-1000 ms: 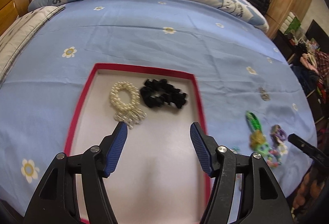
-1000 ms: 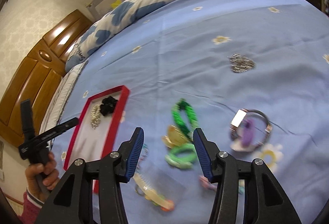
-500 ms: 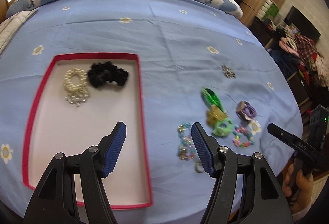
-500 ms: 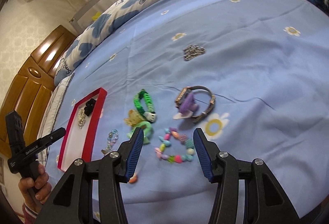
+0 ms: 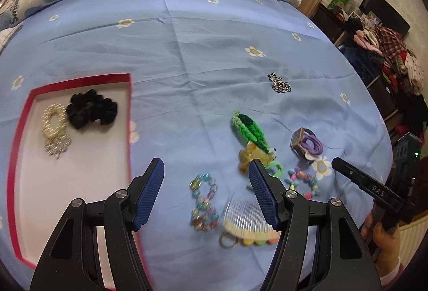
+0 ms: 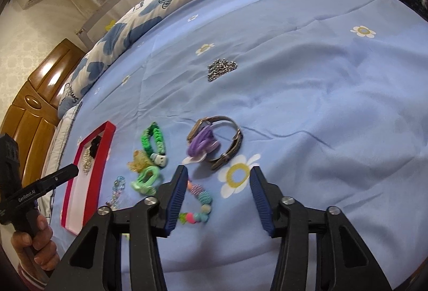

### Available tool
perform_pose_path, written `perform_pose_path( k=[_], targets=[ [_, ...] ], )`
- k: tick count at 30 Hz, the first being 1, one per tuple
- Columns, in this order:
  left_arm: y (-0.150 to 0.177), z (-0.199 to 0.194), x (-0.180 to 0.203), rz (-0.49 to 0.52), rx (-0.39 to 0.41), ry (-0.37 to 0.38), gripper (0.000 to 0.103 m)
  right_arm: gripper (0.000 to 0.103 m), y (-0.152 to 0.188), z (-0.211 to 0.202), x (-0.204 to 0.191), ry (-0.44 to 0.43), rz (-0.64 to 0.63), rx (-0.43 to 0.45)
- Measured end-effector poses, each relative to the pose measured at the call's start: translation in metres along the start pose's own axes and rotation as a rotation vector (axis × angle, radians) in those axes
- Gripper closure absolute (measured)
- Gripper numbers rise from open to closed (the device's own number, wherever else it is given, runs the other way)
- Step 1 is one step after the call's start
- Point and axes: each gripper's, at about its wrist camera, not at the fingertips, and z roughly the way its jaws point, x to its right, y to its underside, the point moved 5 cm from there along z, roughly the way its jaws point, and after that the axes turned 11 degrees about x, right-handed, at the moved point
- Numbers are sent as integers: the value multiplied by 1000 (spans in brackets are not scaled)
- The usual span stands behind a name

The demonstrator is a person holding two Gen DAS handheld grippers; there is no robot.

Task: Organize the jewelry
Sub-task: 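Grasp the green braided hair tie with the left tool while the right tool grasps the purple hair tie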

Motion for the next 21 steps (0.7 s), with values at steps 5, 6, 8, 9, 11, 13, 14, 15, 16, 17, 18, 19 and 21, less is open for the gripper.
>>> perform_pose_path(
  k=[5, 6, 8, 9, 11, 13, 14, 15, 16, 17, 18, 19, 21],
  targets=[
    [-6, 30, 9, -5, -40, 15, 38, 67, -11, 1, -4, -34, -2, 9],
    [-7, 36, 10, -12, -48, 20, 38, 67, -12, 1, -7, -41, -11, 13],
    [-10, 47, 14, -21, -66, 37, 38, 67, -14, 6, -14, -62, -22, 4],
    [-11, 54, 16, -23, -76, 39, 38, 67, -14, 10, -16, -69, -25, -4],
    [-13, 65, 19, -22, -95, 49, 38, 69, -12, 19, -18, -75, -29, -21],
    [-14, 76, 23, -20, -112, 55, 38, 74, -11, 29, -19, -83, -21, -41],
    [-14, 81, 25, -19, -122, 57, 38, 76, -9, 32, -19, -86, -18, -46],
    [-14, 88, 26, -18, -133, 59, 38, 76, -9, 35, -18, -87, -15, -51],
    [-14, 94, 28, -18, -141, 60, 38, 77, -9, 37, -18, -89, -13, -54],
    [-13, 101, 29, -16, -153, 60, 39, 81, -9, 40, -17, -92, -8, -58],
    [-10, 108, 31, -10, -171, 60, 46, 83, -9, 42, -17, -95, -4, -61],
    [-9, 112, 32, -6, -184, 63, 57, 88, -9, 43, -16, -96, -3, -64],
    [-5, 117, 36, 12, -193, 65, 76, 90, -10, 45, -17, -102, -2, -63]
  ],
)
